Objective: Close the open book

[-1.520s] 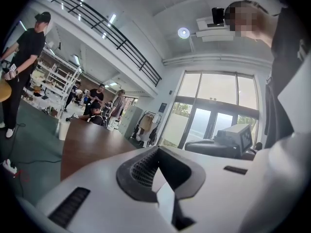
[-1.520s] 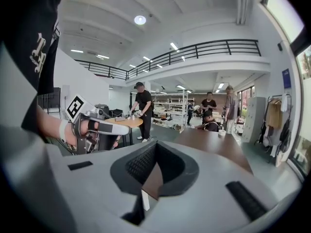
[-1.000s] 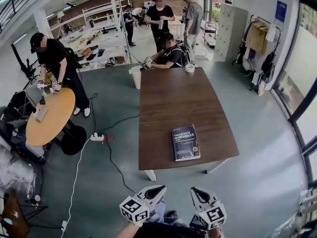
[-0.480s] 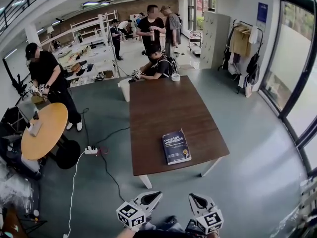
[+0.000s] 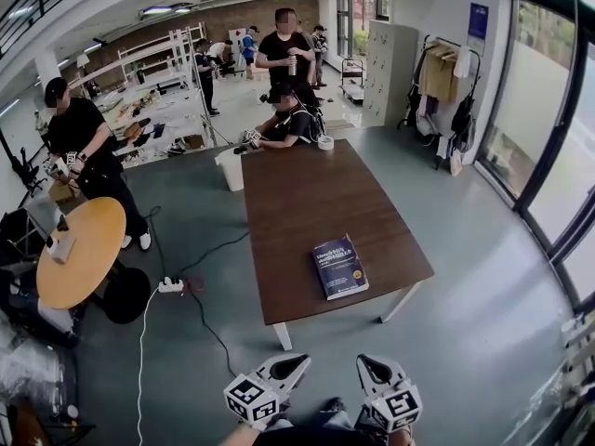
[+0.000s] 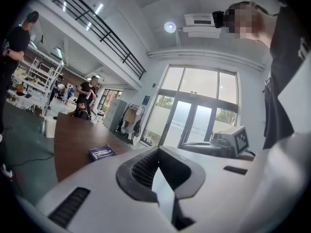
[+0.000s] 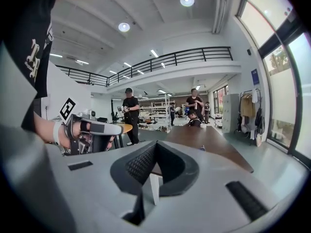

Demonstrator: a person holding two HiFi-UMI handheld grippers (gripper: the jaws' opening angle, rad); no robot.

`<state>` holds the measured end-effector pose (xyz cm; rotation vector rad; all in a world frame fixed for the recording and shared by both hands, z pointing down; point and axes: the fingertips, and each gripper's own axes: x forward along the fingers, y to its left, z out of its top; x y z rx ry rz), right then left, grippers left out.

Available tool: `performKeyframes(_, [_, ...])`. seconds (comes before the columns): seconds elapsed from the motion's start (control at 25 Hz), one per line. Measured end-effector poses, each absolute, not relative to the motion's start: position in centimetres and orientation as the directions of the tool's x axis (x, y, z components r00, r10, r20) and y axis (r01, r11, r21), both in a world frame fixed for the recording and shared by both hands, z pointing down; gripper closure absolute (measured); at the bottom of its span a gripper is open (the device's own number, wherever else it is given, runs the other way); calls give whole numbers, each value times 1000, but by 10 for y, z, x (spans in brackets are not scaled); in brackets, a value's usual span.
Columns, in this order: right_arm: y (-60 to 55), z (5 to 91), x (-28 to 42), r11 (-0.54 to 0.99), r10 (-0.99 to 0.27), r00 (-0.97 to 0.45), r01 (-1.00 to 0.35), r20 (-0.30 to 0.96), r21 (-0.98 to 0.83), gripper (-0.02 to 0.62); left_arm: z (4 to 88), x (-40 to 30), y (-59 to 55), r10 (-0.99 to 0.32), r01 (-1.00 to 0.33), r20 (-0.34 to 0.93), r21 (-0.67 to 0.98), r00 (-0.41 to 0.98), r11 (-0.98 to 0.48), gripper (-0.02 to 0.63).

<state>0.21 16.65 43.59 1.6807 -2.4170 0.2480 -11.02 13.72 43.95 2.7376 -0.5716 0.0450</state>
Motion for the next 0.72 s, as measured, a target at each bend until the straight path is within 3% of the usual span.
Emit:
performKeyframes(0.32, [185,440,-89,421,-876,-410,-907,254,-16,607,450,-169,159,-385,-394,99,363,918,-845,600])
performKeyframes(0.72, [203,429,-113,399,-882,-380,-917,279,16,607,445,-196,175,-379,-381,84,375,922,-845,600])
